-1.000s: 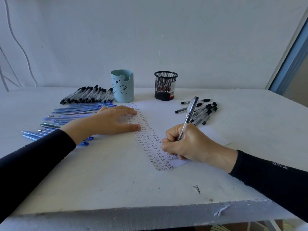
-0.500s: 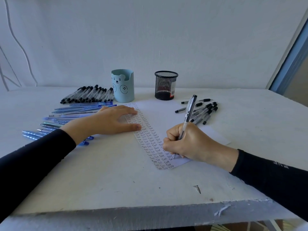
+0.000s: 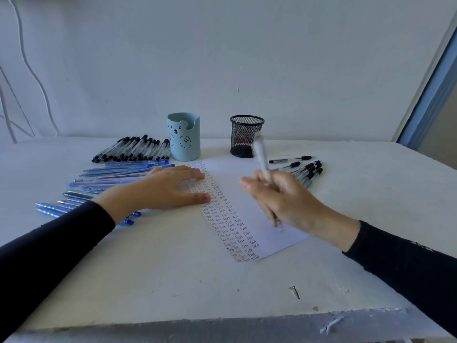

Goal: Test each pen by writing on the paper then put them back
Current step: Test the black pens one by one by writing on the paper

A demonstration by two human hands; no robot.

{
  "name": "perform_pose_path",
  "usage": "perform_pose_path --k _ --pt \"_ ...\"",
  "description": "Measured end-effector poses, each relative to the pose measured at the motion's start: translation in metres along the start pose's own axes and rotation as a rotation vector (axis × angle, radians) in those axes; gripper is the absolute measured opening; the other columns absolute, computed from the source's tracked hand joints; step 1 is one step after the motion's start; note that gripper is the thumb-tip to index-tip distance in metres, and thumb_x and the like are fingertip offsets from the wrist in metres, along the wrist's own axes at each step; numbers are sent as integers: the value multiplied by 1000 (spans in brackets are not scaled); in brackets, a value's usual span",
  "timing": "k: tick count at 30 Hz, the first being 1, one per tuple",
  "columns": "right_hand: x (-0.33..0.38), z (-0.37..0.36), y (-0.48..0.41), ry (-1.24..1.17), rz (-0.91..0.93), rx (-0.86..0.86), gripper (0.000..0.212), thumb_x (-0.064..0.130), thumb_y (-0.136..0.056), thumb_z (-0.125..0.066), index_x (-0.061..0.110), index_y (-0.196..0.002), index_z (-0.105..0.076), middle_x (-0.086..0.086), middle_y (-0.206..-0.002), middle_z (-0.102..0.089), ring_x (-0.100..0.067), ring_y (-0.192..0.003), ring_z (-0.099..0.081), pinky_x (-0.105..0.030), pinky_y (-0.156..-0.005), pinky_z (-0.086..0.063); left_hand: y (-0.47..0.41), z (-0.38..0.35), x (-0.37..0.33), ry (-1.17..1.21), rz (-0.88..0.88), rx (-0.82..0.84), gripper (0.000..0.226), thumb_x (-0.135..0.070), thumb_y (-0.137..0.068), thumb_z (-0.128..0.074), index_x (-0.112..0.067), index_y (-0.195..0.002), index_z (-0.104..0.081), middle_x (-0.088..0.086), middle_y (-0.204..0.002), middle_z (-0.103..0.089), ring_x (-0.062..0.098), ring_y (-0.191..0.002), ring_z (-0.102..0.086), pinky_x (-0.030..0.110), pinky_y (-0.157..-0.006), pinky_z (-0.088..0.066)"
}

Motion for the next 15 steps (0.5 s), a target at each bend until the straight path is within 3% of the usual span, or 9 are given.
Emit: perform_pose_path --k 2,4,7,9,11,13,15 --pt "5 9 -11 6 -25 -14 37 48 -96 -42 15 -104 -58 5 -39 -41 -11 -37 -38 -19 -44 -35 -1 -1 3 -14 -10 -24 87 -92 -67 -25 -46 -140 -40 -24 -148 -36 7 -139 -32 39 -119 -17" --pt "7 20 -23 30 -54 -13 35 41 -104 -33 18 -118 -56 2 -41 -46 -13 -39 -43 -21 -43 -37 -2 0 9 -38 -31 -100 77 -86 -74 -20 -47 -135 -46 -24 -143 -43 4 -134 -38 37 -116 -20" --pt "3 29 -42 184 17 5 27 34 -104 -42 19 -114 -64 -2 -67 -65 -17 -63 -62 -31 -63 -53 -2 4 20 -55 -2 -194 51 -68 -88 -33 -46 -127 -55 -22 -135 -52 2 -125 -46 34 -112 -23" --pt "-5 28 -47 331 57 17 29 41 -99 -48 24 -111 -68 -3 -80 -65 -19 -73 -59 -40 -75 -51 -2 5 23 -51 23 -211 40 -59 -93 -40 -44 -127 -56 -23 -133 -53 2 -123 -46 35 -113 -24" --pt "-18 22 -46 384 36 53 36 54 -98 -41 27 -100 -65 -2 -76 -55 -16 -67 -49 -45 -71 -49 -2 5 24 -54 33 -204 41 -58 -94 -40 -44 -128 -55 -24 -134 -52 1 -121 -46 36 -113 -24" --pt "-27 15 -43 405 54 89 19 43 -101 -42 36 -98 -60 4 -77 -61 -7 -63 -46 -32 -65 -46 -2 5 24 -50 39 -198 40 -58 -94 -39 -44 -129 -54 -23 -135 -51 1 -118 -47 36 -113 -23" --pt "-31 10 -41 446 140 97 16 26 -100 -53 30 -109 -66 8 -82 -65 -5 -65 -52 -18 -61 -40 -2 5 24 -51 44 -191 40 -57 -95 -39 -44 -130 -53 -23 -136 -50 -1 -111 -46 35 -113 -22"
Point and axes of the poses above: each hand's wrist, its own y-axis away from the middle knuckle, its own z-axis out of the back of the hand, x = y × z, the point moved 2 cm from there along -y, towards the middle knuckle
